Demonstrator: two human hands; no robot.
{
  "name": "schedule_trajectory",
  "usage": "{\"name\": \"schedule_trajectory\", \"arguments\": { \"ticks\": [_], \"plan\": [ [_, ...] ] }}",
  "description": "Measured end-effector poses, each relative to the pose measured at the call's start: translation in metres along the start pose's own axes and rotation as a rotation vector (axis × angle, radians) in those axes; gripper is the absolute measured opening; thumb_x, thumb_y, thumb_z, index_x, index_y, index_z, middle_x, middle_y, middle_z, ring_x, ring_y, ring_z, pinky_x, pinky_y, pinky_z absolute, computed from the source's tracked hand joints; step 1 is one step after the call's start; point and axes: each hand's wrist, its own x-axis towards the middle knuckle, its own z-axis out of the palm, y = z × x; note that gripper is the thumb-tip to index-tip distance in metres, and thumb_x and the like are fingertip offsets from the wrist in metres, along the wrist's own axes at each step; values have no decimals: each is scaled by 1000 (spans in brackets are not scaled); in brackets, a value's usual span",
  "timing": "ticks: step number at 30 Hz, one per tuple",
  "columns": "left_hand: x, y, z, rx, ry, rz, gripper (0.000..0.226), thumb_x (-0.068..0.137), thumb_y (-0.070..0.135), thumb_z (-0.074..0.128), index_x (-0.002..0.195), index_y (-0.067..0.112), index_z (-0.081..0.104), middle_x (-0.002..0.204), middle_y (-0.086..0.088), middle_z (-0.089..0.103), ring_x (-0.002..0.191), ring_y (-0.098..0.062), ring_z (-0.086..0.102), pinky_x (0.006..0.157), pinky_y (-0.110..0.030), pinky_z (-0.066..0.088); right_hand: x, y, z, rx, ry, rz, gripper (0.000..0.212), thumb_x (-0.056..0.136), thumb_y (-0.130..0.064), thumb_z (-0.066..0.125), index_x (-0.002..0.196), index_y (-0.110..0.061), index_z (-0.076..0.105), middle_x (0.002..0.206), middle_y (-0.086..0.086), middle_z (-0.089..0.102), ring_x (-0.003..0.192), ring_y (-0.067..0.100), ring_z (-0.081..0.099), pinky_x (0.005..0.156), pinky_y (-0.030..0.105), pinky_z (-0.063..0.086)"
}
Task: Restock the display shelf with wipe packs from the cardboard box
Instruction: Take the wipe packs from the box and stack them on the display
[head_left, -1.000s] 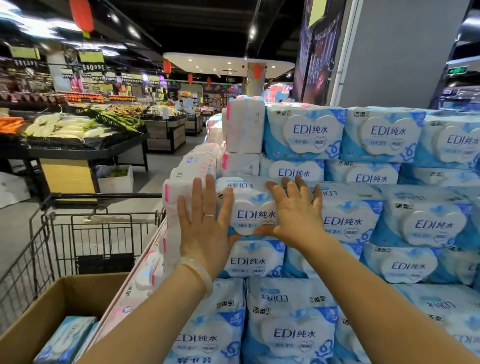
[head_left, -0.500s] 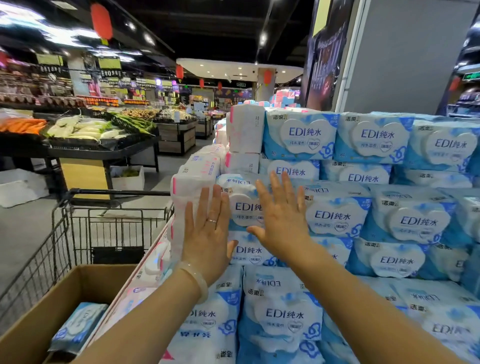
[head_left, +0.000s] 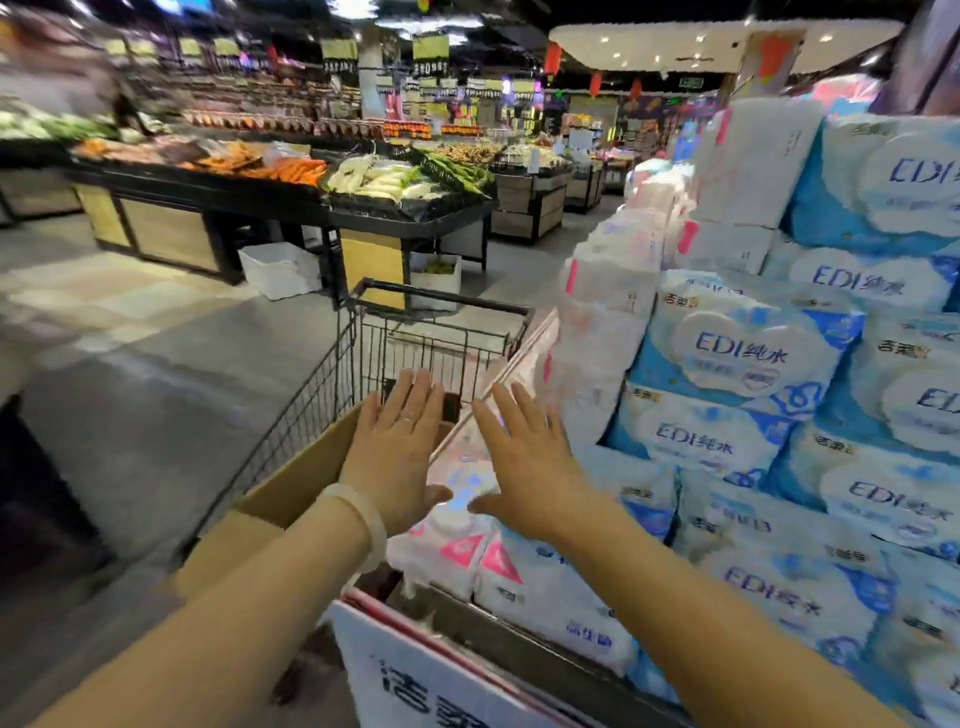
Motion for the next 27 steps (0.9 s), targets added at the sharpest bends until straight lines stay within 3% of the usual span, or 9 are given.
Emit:
{"name": "schedule_trajectory", "arguments": {
  "ticks": [6, 15, 27],
  "plan": [
    [-13, -83, 26, -34, -83, -132, 108, 85, 47, 61, 149, 9, -18, 158, -7, -24, 147, -22, -19, 119, -37, -9, 61, -71, 30, -12, -76, -128, 105, 86, -45, 64, 152, -10, -10, 161, 8, -18, 149, 24, -15, 119, 45, -7],
    [4, -209, 72, -56, -149, -174, 111, 84, 46, 64, 150, 7, -16, 158, -10, -22, 147, -24, -19, 114, -33, -15, 171, -149, 76, 1, -153, -90, 108, 84, -43, 67, 152, -11, -10, 161, 7, -17, 149, 23, -15, 120, 45, -6],
    [77, -286, 167, -173, -342, -99, 105, 86, 43, 61, 150, 10, -15, 160, -7, -18, 148, -23, -16, 119, -36, -8, 288, -161, 171, 17, -322, 63, 105, 84, -44, 66, 153, -10, -6, 162, 8, -12, 149, 25, -11, 120, 49, 0]
  ]
}}
